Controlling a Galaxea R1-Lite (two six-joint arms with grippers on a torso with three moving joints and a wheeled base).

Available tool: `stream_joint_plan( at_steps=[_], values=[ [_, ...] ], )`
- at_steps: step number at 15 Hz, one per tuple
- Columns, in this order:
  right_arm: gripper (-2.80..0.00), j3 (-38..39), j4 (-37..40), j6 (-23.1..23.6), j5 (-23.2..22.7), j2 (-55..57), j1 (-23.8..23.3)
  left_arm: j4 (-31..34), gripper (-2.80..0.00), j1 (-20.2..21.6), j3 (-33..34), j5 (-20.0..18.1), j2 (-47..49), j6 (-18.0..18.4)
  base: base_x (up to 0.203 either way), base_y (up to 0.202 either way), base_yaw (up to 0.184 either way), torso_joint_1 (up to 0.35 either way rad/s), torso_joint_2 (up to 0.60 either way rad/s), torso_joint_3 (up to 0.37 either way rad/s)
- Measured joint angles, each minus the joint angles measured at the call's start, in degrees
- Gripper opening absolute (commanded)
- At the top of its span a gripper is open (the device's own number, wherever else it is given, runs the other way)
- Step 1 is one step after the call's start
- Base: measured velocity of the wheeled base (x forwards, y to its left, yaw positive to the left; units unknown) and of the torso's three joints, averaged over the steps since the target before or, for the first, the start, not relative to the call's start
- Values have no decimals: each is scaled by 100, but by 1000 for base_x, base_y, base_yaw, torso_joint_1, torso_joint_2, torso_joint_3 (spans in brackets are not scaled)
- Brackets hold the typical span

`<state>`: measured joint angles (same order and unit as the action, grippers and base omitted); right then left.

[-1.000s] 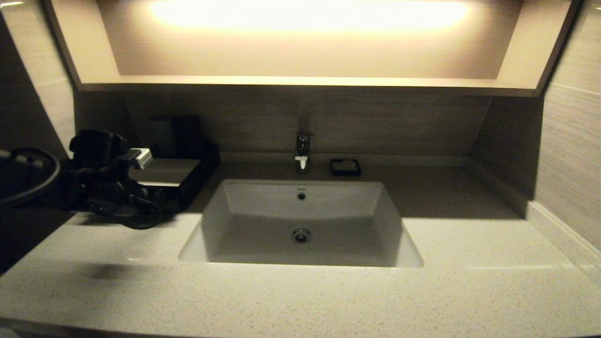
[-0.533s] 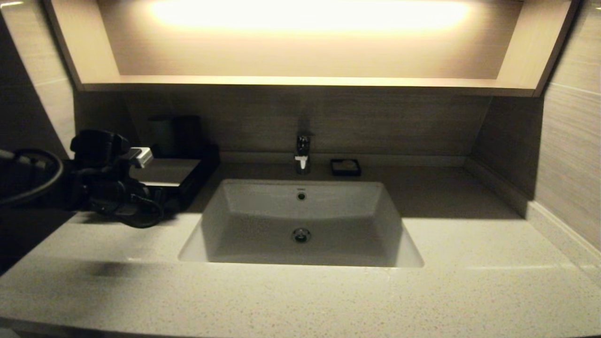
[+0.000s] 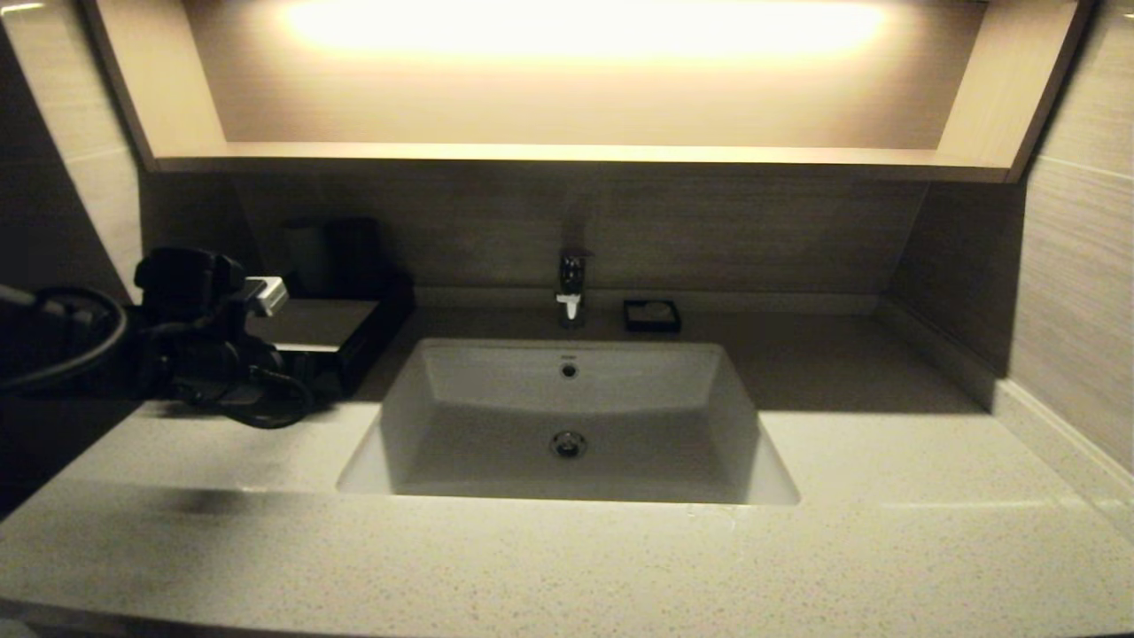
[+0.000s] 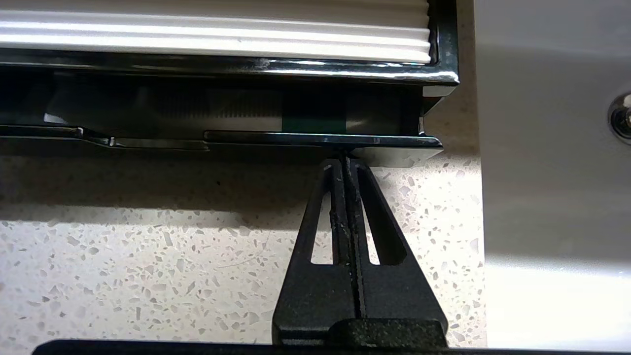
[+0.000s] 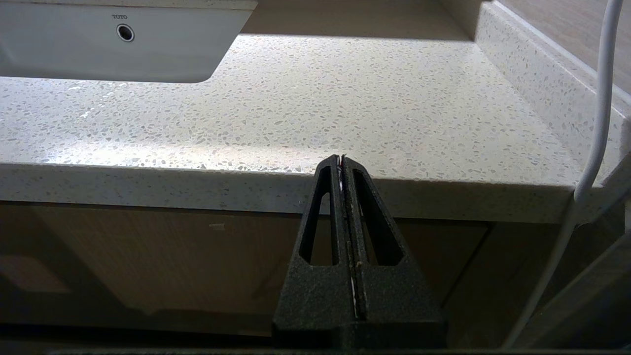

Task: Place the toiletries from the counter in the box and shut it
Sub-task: Close the drawer

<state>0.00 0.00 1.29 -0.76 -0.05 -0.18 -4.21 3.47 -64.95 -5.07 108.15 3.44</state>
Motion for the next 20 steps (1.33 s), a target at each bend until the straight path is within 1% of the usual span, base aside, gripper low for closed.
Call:
stream_joint_plan(
  at_steps=[20],
  values=[
    [-280, 0, 0, 0, 1, 0, 0, -306, -280, 0, 112, 0, 88, -28, 0, 0, 0, 0, 0, 0]
  ],
)
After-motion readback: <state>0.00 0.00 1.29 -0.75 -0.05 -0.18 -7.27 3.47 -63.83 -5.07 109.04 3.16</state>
